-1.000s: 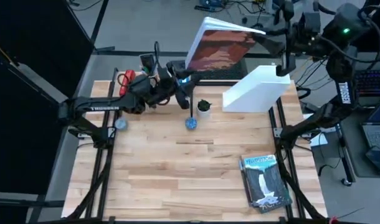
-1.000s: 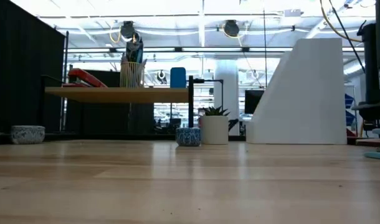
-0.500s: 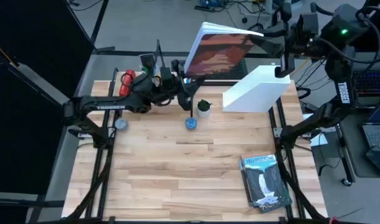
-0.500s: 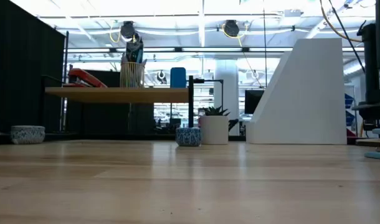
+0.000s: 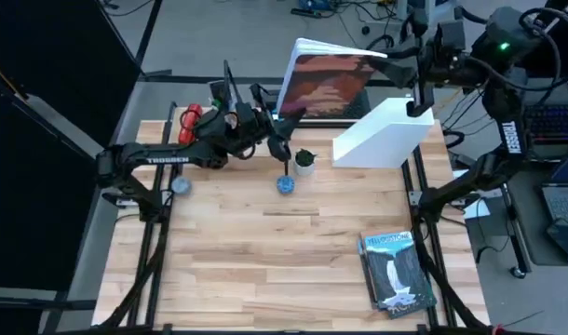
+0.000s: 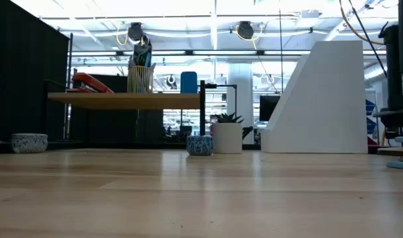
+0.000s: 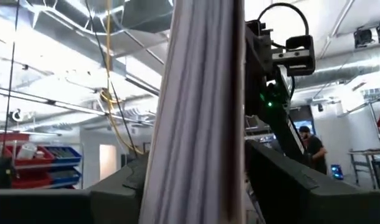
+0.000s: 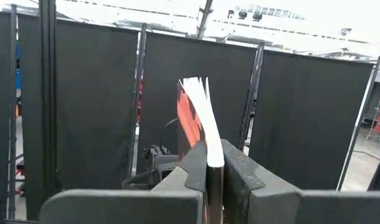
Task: Stock shelves
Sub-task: Remove the purple/brown book from the white book shelf
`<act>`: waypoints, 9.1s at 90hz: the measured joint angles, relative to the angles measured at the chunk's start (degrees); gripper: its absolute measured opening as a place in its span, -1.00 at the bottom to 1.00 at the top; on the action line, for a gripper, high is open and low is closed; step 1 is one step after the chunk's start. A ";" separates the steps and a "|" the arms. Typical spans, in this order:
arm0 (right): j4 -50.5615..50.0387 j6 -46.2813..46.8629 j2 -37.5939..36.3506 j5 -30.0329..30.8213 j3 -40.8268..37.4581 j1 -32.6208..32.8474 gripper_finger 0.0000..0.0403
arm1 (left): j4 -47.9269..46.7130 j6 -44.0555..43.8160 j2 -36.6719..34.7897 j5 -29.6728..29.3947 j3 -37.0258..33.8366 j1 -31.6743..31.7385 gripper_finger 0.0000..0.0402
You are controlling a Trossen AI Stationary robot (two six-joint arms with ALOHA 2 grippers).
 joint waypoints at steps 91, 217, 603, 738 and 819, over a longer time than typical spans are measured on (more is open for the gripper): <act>-12.23 -2.42 0.58 2.36 0.00 0.93 -0.60 | -17.03 0.13 1.49 -0.58 -0.09 0.04 -0.98; -50.03 -18.14 22.43 27.52 -0.07 12.49 -0.09 | -66.03 -7.34 1.13 -6.46 -0.09 -2.31 -0.99; -49.97 -3.91 11.48 21.49 -6.86 14.16 -0.01 | -54.31 -3.95 11.54 9.07 13.99 -2.19 -1.00; -36.45 24.15 -15.36 -11.82 -60.85 23.52 -1.00 | -72.34 -4.58 11.45 10.93 13.94 -0.32 0.11; -12.71 27.02 -22.74 -13.16 -97.11 34.84 -0.80 | -70.47 -6.14 11.45 11.12 13.97 -1.42 0.11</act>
